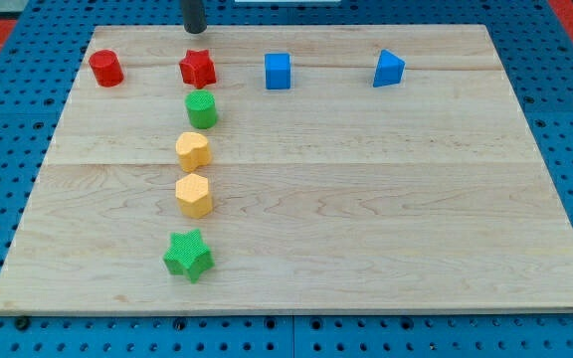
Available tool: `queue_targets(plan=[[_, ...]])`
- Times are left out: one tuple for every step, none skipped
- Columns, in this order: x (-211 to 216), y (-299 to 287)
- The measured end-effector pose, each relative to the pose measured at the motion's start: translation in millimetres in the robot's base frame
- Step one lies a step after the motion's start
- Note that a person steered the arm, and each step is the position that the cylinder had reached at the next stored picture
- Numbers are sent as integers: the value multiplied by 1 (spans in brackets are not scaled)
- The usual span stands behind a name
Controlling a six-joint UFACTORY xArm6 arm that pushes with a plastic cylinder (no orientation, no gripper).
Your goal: Point your arm to the red star
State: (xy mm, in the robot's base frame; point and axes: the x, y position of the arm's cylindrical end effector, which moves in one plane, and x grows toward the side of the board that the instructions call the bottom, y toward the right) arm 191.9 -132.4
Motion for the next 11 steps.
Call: queue_targets(plan=[[0,2],[0,4],[0,4],[3,8],[4,18],[5,27],[5,40],[23,48],[94,55],[142,55],[109,55]])
